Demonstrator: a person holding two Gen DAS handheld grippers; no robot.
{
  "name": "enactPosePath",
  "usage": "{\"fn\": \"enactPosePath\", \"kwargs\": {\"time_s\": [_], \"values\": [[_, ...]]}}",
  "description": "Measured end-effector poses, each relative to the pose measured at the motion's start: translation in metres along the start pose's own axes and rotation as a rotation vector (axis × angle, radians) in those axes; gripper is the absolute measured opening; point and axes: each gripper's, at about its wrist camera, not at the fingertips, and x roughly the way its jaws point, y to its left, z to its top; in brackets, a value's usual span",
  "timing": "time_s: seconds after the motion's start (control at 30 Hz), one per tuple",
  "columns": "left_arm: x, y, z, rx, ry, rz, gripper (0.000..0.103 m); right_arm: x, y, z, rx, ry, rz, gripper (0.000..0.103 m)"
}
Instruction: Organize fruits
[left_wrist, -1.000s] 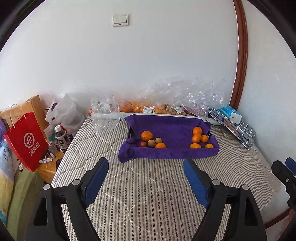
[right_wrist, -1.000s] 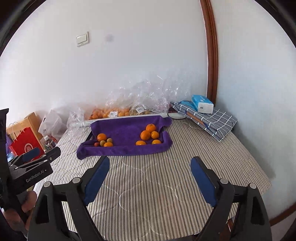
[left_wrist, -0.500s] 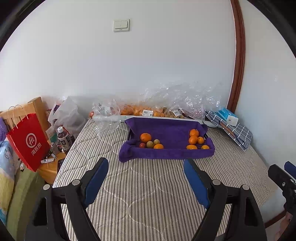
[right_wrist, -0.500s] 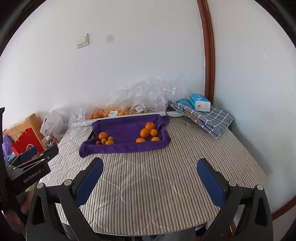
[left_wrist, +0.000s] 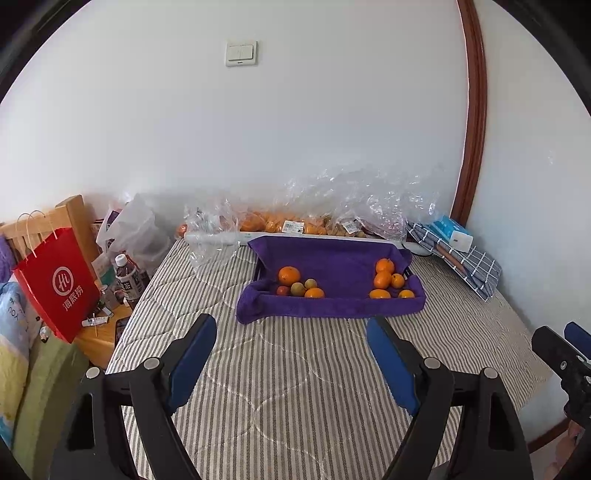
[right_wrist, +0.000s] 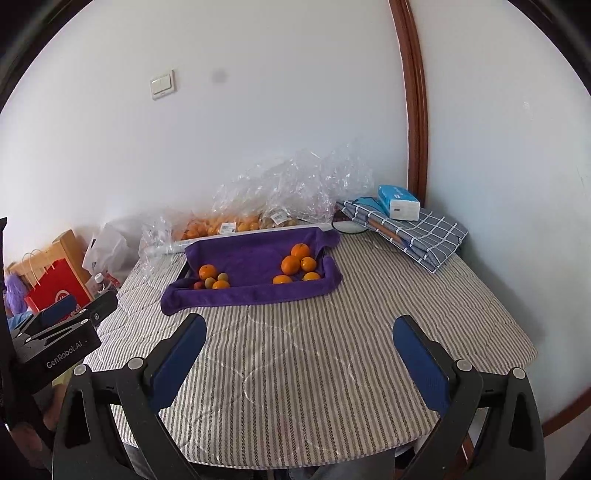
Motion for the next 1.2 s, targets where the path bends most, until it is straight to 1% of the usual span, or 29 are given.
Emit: {"fn": "enactPosePath", "kwargs": {"time_s": [1.2], "values": [[-0.006, 0.000, -0.005, 0.011, -0.001, -0.008, 0.084, -0.011, 0.000, -0.006, 0.008, -0.024, 0.009, 0.100]]}}
